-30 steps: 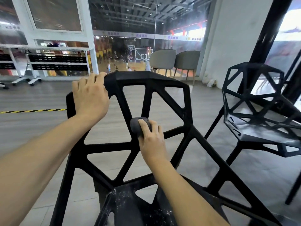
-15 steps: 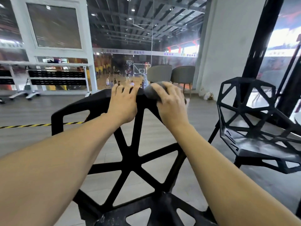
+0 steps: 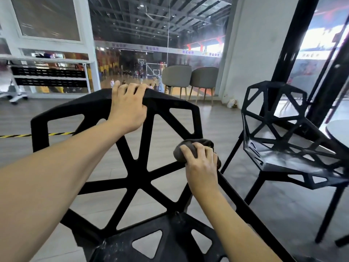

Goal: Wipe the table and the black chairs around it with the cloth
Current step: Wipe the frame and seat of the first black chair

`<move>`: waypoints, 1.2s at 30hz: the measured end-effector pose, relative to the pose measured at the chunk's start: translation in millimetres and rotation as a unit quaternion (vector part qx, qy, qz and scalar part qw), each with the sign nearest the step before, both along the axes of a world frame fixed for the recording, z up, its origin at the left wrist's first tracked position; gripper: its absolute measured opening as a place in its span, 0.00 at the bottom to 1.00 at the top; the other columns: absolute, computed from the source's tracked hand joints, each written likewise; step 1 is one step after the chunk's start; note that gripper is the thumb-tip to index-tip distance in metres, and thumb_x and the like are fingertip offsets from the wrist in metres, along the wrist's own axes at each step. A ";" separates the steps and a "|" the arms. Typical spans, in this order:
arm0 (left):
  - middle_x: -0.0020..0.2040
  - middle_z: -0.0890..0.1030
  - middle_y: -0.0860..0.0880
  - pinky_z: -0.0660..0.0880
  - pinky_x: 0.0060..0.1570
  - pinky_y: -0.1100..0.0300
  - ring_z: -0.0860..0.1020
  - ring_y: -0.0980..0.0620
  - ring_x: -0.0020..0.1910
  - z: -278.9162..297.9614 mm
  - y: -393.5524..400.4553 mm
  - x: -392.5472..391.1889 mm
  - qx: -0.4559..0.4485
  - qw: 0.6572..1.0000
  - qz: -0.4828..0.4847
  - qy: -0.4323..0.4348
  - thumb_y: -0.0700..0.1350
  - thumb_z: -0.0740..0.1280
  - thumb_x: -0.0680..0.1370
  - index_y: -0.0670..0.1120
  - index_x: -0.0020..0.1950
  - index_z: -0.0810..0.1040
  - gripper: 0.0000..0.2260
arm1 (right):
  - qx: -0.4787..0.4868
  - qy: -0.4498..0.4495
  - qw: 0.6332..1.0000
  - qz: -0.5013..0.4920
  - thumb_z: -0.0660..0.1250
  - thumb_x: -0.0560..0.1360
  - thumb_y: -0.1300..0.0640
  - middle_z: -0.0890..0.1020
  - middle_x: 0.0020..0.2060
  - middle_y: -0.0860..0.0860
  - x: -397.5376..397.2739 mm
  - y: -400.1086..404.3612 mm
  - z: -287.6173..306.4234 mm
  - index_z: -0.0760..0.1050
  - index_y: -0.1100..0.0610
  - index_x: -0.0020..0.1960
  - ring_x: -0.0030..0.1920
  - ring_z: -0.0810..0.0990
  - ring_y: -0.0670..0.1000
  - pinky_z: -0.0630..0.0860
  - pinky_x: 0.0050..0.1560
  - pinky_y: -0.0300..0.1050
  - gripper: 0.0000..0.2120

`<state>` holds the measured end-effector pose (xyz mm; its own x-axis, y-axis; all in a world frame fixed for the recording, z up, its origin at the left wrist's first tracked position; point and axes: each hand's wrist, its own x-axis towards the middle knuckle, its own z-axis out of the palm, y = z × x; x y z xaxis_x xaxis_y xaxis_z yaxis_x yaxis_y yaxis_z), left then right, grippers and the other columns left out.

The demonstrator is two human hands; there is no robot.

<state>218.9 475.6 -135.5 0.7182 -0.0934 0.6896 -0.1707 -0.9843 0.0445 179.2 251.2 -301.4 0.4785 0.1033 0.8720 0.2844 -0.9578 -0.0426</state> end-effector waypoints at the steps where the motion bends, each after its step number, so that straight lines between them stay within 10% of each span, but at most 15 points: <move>1: 0.70 0.70 0.43 0.43 0.77 0.43 0.64 0.37 0.71 0.4 -0.4 -0.2 0.003 1.000 0.001 0.006 0.43 0.61 0.78 0.48 0.75 0.65 0.24 | 0.010 0.002 1.000 0.009 0.74 0.70 0.68 0.78 0.57 0.58 -1.6 0.9 9.2 0.78 0.51 0.64 0.54 0.75 0.62 0.74 0.55 0.60 0.25; 8: 0.71 0.69 0.43 0.43 0.77 0.43 0.62 0.37 0.72 -0.8 -0.1 1.5 0.002 1.000 0.002 0.013 0.43 0.61 0.78 0.48 0.76 0.64 0.25 | 0.023 -0.026 0.999 0.036 0.69 0.74 0.62 0.77 0.62 0.57 28.7 0.3 87.3 0.76 0.53 0.68 0.58 0.73 0.61 0.74 0.58 0.58 0.22; 21: 0.71 0.69 0.43 0.42 0.78 0.44 0.63 0.39 0.73 3.1 -0.5 0.5 -0.013 1.000 0.004 0.019 0.42 0.61 0.78 0.49 0.76 0.64 0.26 | 0.123 0.109 0.986 -0.030 0.74 0.73 0.58 0.75 0.51 0.59 -22.9 18.4 -18.6 0.73 0.55 0.68 0.48 0.76 0.61 0.80 0.40 0.56 0.24; 29: 0.70 0.69 0.44 0.43 0.78 0.44 0.62 0.38 0.73 6.3 4.7 -1.9 -0.012 0.999 0.004 0.032 0.40 0.61 0.77 0.49 0.75 0.65 0.25 | 0.136 0.195 0.962 0.131 0.71 0.75 0.56 0.73 0.55 0.57 -58.8 110.6 -40.9 0.67 0.53 0.71 0.50 0.77 0.60 0.80 0.42 0.54 0.26; 36: 0.72 0.67 0.44 0.40 0.78 0.44 0.61 0.38 0.74 7.6 2.9 2.4 0.006 0.999 0.015 0.052 0.40 0.61 0.78 0.49 0.77 0.63 0.27 | 0.190 0.128 0.969 -0.091 0.72 0.74 0.59 0.75 0.56 0.60 -18.8 49.8 -10.9 0.73 0.54 0.67 0.51 0.74 0.61 0.77 0.47 0.57 0.22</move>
